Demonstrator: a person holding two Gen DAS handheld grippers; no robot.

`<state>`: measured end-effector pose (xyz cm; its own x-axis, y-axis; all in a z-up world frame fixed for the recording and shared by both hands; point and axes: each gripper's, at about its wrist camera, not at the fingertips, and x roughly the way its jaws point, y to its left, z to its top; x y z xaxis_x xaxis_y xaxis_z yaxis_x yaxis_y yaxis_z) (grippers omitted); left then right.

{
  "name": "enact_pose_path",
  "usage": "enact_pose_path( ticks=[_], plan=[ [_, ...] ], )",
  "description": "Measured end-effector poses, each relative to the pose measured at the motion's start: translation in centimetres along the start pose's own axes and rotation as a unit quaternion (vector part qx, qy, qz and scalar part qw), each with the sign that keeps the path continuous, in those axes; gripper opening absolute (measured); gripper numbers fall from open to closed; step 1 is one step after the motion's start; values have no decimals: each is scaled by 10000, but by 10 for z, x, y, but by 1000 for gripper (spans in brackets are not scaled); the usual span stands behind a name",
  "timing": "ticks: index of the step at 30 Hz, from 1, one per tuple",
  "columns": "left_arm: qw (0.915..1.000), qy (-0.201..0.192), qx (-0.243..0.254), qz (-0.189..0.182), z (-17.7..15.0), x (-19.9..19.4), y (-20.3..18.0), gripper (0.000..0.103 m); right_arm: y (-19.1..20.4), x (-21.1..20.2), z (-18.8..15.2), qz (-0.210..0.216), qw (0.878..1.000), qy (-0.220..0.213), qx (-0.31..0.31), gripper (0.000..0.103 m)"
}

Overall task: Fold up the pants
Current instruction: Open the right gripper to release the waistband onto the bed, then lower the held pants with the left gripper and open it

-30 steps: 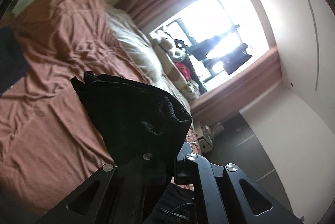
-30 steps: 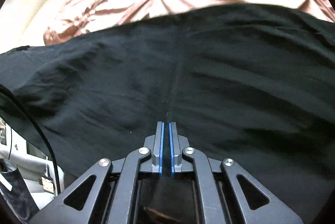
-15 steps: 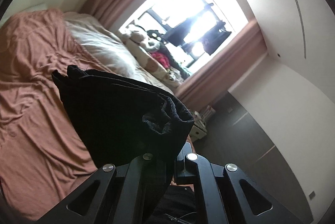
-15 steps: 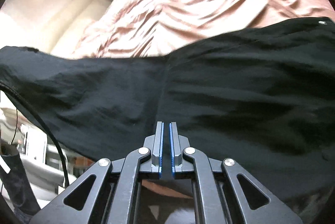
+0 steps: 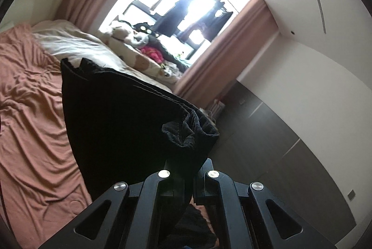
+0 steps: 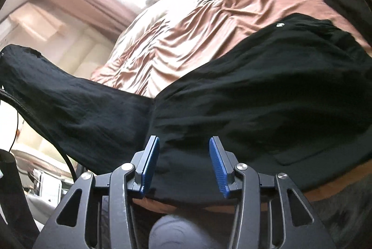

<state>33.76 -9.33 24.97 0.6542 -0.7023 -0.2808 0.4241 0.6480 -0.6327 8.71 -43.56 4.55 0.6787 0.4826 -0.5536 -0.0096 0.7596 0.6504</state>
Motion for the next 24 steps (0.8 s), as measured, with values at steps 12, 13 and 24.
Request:
enact_pose_path(
  ticks=[12,13,24],
  plan=[
    [9990,378,126,-205,-10,63,-53,4,-62,-56,-20,79,9972,-381,633,43],
    [9988,410,129,-223,-12,69,-58,4,-66,-61,-23,90,9967,-422,686,43],
    [9927,1149,8,-362,-54,163,-84,4,-107,-89,-49,60,9919,-611,1110,43]
  ],
)
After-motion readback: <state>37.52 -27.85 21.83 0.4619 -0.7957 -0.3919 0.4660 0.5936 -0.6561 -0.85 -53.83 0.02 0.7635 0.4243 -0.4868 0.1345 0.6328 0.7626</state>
